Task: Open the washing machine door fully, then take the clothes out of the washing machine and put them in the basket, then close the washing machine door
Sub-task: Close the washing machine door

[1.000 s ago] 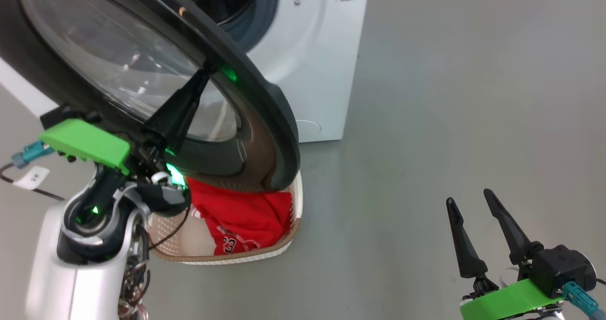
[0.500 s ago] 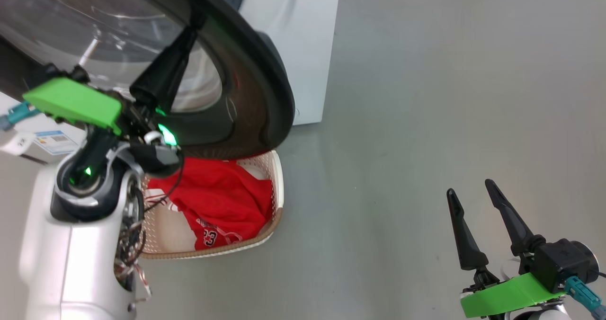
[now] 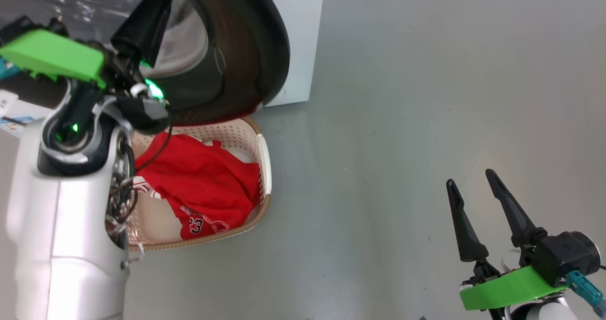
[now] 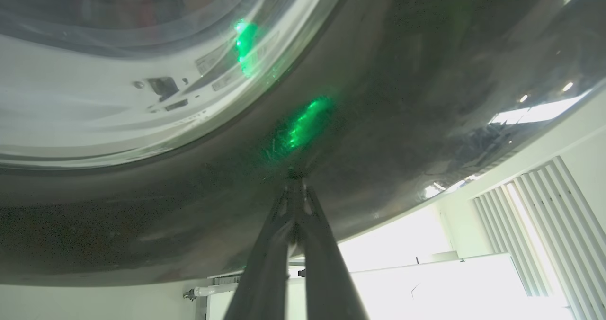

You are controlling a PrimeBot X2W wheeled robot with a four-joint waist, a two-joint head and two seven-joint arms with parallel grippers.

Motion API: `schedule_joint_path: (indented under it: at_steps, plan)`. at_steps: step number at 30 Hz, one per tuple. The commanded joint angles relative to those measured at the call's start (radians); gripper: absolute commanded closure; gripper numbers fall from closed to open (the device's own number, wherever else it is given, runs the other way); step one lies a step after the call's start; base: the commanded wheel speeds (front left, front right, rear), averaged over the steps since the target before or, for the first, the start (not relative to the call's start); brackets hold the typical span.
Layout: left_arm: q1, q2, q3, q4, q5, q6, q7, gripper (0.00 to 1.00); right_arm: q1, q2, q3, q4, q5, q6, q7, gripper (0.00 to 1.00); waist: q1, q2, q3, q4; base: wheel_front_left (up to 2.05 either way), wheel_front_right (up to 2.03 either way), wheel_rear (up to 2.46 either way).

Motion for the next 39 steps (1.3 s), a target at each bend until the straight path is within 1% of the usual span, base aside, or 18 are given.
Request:
schedule_joint_path:
  at_steps: [1,11,18,24,29,30,31,33,34,39]
  plan:
    - [-0.033,0.025,0.019,-0.020,0.011,-0.014,0.001,1.00,-0.020,-0.012,0.022,-0.025,-0.003,0.006,0.003,0.00,0.0000,0.0000,0.008,-0.005,0.00,0.00,0.00]
    - [-0.139,0.025,0.009,0.069,0.028,-0.048,-0.011,1.00,-0.035,-0.012,0.026,-0.024,0.005,0.006,-0.001,0.00,0.0000,0.0000,0.059,-0.007,0.00,0.00,0.00]
    - [-0.181,0.027,0.008,0.132,0.036,-0.075,-0.012,1.00,-0.050,-0.012,0.036,-0.013,0.008,0.006,-0.006,0.00,0.0000,0.0000,0.070,-0.013,0.00,0.00,0.00]
    - [-0.180,0.027,0.000,0.150,0.041,-0.092,-0.003,1.00,-0.056,-0.012,0.032,-0.003,0.009,0.006,-0.009,0.00,0.0000,0.0000,0.065,-0.009,0.00,0.00,0.00]
    - [-0.137,0.032,0.001,0.114,0.049,-0.095,-0.007,1.00,-0.054,-0.012,0.027,0.003,0.014,0.006,-0.011,0.00,0.0000,0.0000,0.047,0.007,0.00,0.00,0.00]
    - [-0.124,0.033,0.001,0.101,0.053,-0.095,-0.011,0.94,-0.054,-0.012,0.026,0.004,0.015,0.006,-0.012,0.00,0.0000,0.0000,0.042,0.011,0.00,0.00,0.00]
    - [-0.109,0.034,0.004,0.087,0.055,-0.093,-0.018,0.66,-0.054,-0.012,0.026,0.005,0.016,0.006,-0.012,0.00,0.0000,0.0000,0.037,0.015,0.00,0.00,0.00]
    - [-0.077,0.037,0.008,0.055,0.065,-0.087,-0.034,0.04,-0.055,-0.012,0.026,0.008,0.019,0.006,-0.013,0.00,0.0000,0.0000,0.028,0.023,0.00,0.00,0.00]
    - [-0.059,0.037,0.009,0.037,0.068,-0.083,-0.040,0.00,-0.055,-0.012,0.026,0.009,0.022,0.006,-0.014,0.00,0.0000,0.0000,0.022,0.028,0.00,0.00,0.00]
    - [0.050,0.035,0.016,-0.074,0.082,-0.057,-0.075,0.00,-0.051,-0.012,0.025,0.017,0.035,0.006,-0.016,0.00,0.0000,0.0000,-0.010,0.055,0.00,0.00,0.00]
